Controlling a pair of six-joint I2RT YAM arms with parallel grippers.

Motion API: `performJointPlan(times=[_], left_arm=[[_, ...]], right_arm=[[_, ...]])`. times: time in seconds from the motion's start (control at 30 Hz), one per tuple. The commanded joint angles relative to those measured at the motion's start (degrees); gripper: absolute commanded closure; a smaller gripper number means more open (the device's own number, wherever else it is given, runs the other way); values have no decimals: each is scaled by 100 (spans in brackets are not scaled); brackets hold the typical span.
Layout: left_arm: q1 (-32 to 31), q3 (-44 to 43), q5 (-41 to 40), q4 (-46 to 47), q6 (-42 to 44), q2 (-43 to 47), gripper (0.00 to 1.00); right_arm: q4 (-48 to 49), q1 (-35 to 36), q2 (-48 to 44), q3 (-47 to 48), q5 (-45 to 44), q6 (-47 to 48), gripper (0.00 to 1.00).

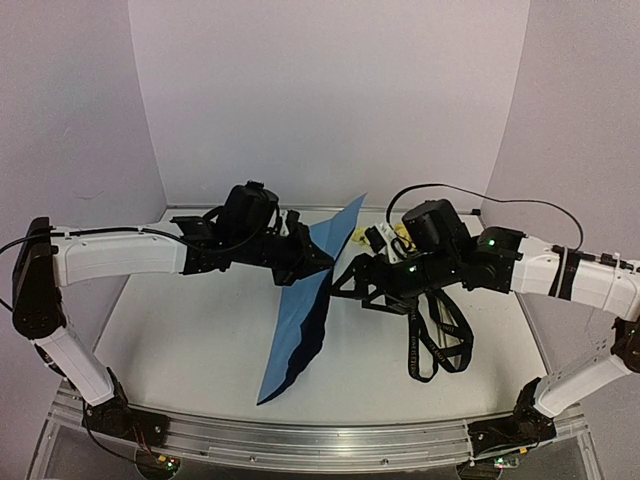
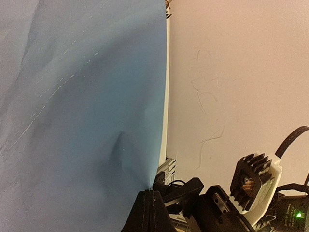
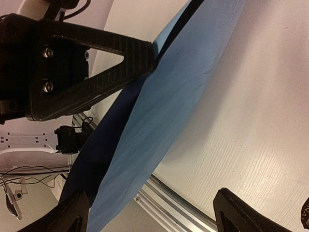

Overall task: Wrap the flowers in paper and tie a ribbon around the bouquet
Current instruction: Flatten the folded wrapping paper at the center of the board.

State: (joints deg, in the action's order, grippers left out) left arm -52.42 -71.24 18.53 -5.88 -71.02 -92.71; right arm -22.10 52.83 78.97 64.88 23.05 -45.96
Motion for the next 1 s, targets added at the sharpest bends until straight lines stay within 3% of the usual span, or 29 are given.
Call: performJointPlan(times=[0.0,0.7,0.83,0.97], left_arm=[[30,-142,124,222,-43,-56,100],[29,-294,222,24,204,-54,100],[29,-260,210,34,230,-15,100],[30,-183,173,31,250,38,100]], right_arm=[[-211,62,64,244,51,225,8],[-1215,69,917,1278,196,553,9],[-1272,69,1021,1248,96,533,18],[-1363,68,1072,1268,16,490,43]])
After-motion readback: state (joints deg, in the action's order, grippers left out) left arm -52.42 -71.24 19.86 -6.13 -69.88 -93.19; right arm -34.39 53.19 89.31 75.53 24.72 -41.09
